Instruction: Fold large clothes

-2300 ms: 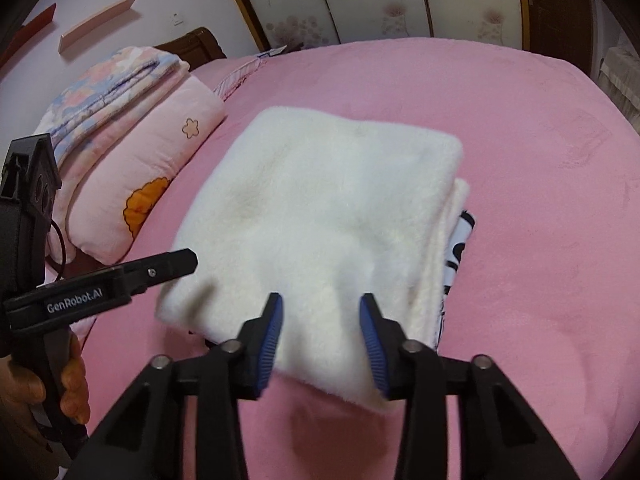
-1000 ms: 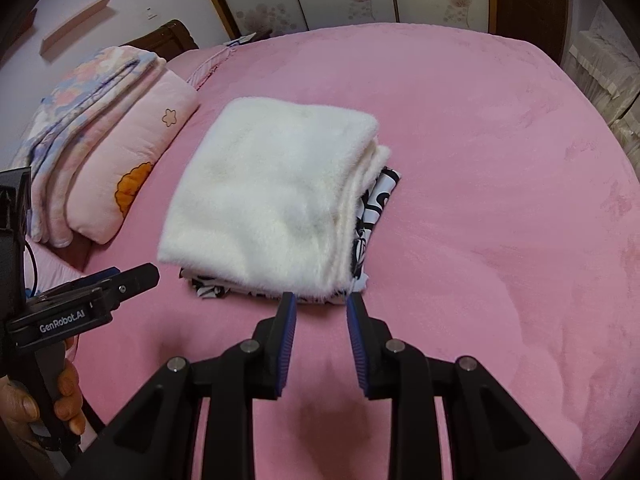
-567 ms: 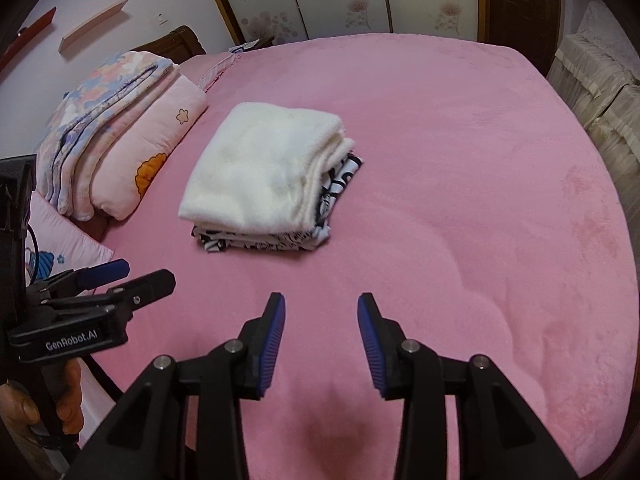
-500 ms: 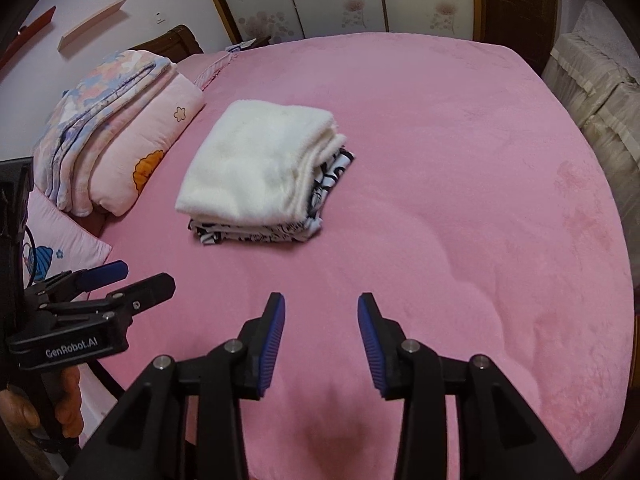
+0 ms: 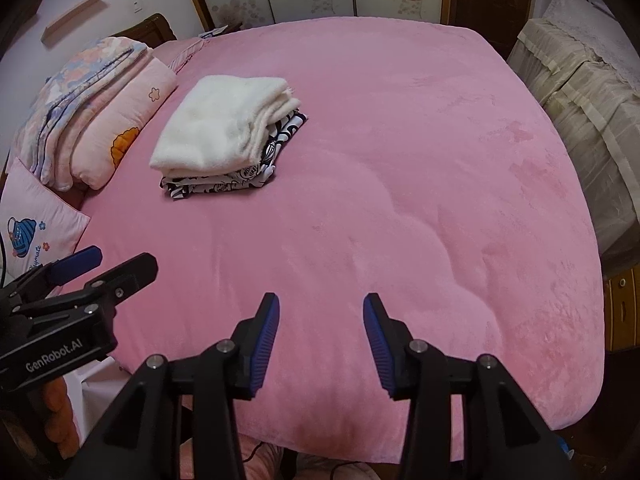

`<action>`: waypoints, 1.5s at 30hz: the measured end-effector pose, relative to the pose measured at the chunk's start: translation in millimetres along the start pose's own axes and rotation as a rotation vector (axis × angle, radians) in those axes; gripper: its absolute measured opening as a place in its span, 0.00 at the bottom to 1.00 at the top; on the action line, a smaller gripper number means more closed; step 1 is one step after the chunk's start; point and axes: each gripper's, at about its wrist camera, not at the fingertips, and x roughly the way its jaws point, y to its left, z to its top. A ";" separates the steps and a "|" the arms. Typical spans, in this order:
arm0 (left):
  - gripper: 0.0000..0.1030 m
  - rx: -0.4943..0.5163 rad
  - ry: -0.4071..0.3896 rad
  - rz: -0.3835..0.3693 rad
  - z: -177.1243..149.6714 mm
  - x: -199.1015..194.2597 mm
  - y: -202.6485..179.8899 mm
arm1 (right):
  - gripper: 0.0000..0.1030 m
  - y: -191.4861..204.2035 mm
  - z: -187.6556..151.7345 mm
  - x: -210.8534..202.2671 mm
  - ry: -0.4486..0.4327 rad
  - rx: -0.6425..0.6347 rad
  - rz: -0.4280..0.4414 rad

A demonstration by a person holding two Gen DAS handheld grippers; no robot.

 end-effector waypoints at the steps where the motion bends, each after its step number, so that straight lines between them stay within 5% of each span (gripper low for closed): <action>1: 0.82 0.000 -0.002 -0.002 -2.0 -1.1 -3.2 | 0.44 -2.0 -1.8 -1.5 -0.002 0.003 0.001; 18: 0.82 0.066 0.000 0.005 -12.9 -7.6 -46.4 | 0.47 -26.8 -16.2 -26.0 -0.059 0.034 -0.005; 45: 0.82 0.068 0.023 0.034 -11.3 -5.1 -58.8 | 0.47 -31.8 -12.5 -23.6 -0.054 0.036 0.002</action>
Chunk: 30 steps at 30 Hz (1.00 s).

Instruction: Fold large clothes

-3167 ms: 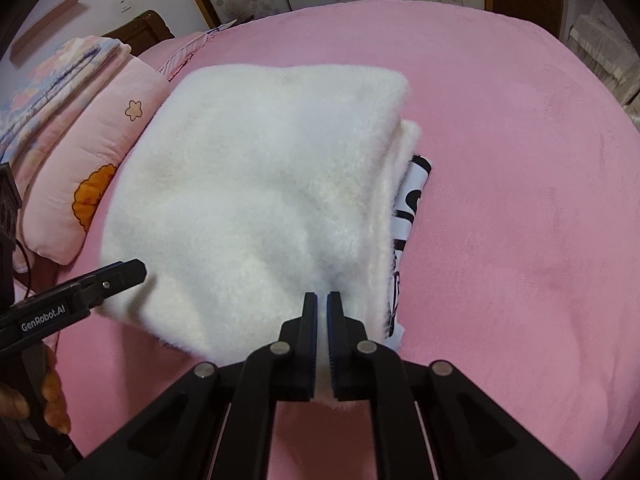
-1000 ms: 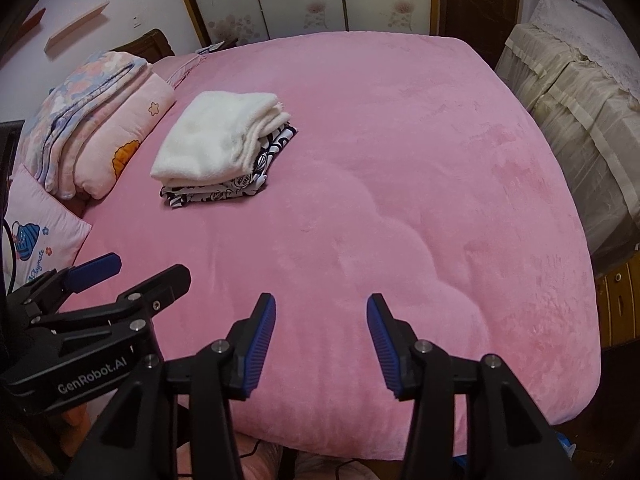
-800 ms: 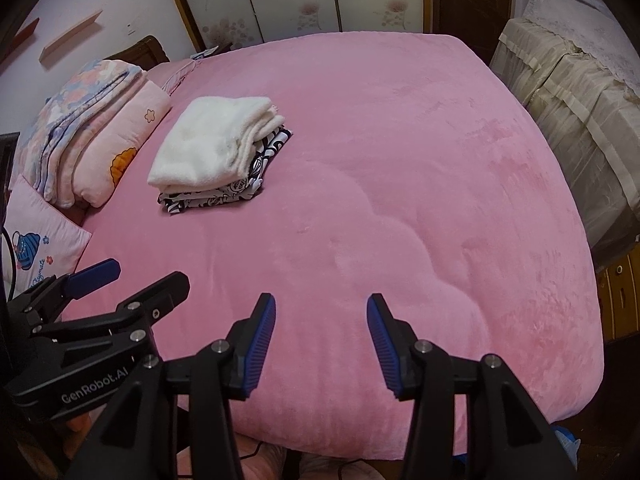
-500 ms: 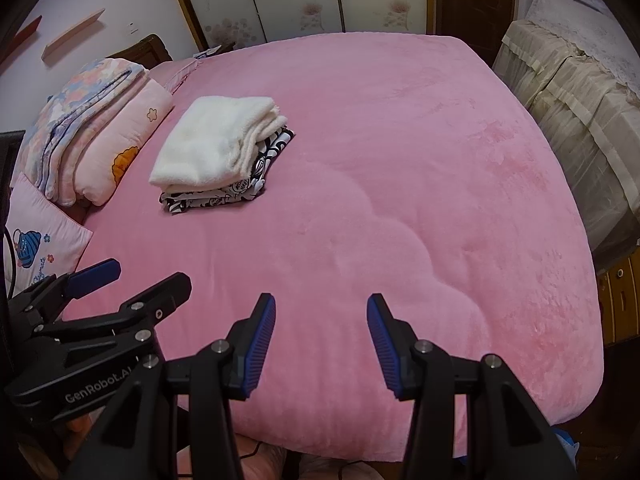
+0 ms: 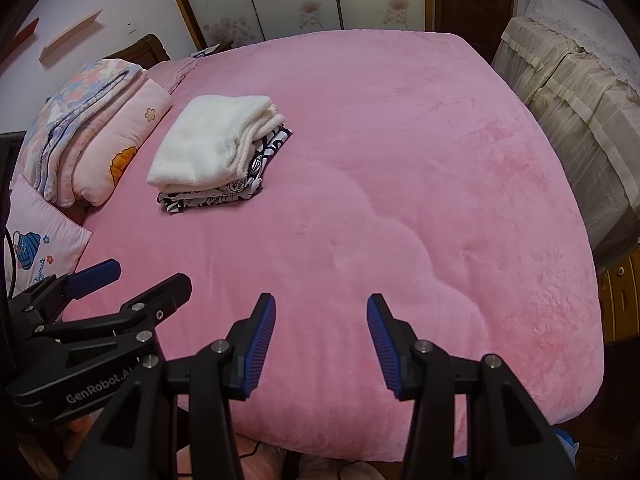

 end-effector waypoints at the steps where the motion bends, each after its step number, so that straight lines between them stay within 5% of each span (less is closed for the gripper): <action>1: 0.82 0.001 0.001 0.000 0.2 0.4 0.4 | 0.47 -1.3 0.5 0.8 0.001 0.001 0.000; 30: 0.82 0.009 0.030 -0.002 -2.4 7.4 -1.6 | 0.47 -7.2 -2.9 6.7 0.033 0.022 0.003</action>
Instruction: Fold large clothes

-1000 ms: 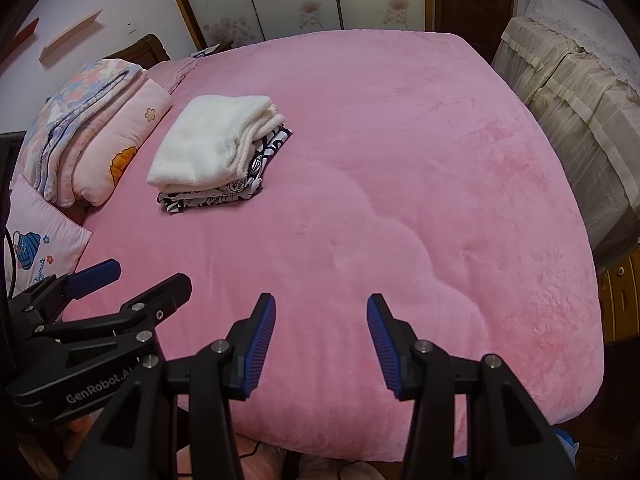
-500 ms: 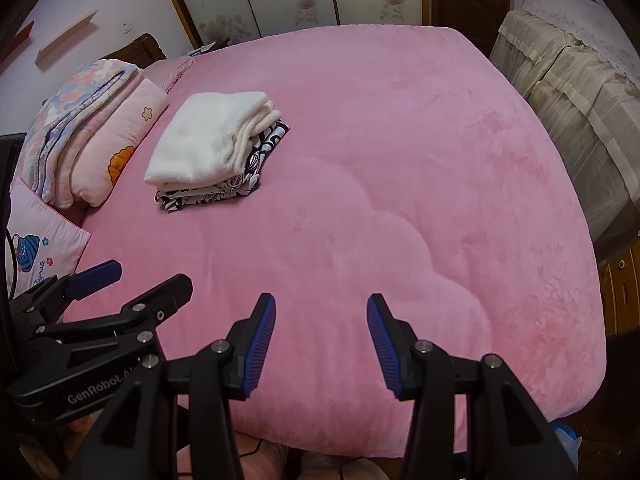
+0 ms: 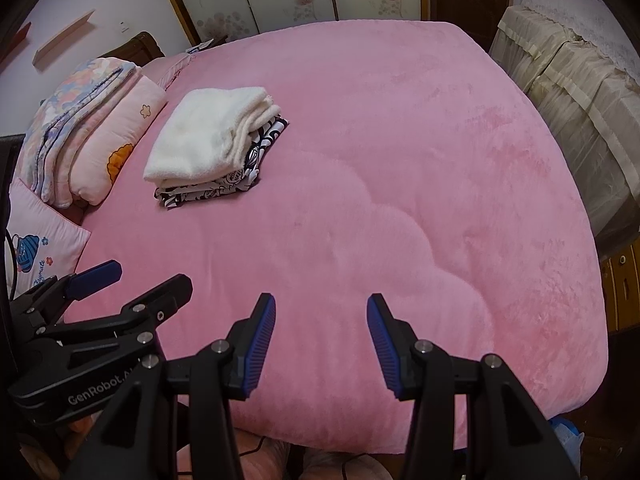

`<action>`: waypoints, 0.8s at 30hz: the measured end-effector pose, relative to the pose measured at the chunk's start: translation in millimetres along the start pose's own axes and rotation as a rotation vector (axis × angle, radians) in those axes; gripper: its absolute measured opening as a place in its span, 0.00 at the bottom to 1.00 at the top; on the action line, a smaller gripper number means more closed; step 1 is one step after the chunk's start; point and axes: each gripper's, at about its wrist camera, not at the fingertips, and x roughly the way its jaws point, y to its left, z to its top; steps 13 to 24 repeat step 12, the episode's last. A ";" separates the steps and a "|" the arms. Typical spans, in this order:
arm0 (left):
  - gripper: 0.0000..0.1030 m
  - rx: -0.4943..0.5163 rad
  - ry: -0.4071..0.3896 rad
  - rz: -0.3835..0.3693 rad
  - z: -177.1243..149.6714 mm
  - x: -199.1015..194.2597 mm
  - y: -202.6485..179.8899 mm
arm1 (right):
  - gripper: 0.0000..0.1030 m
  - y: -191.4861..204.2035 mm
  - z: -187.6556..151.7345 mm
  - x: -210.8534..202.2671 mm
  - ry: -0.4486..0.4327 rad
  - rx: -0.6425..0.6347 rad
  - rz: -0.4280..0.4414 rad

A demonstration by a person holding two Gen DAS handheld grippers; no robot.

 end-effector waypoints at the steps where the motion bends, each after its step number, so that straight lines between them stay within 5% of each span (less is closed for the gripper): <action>1: 0.82 0.000 0.000 0.000 0.1 0.0 -0.1 | 0.47 0.1 -0.1 0.0 0.000 0.000 0.000; 24: 0.82 0.000 0.007 -0.003 -4.4 1.7 2.7 | 0.47 0.6 -2.6 1.7 0.005 0.001 0.001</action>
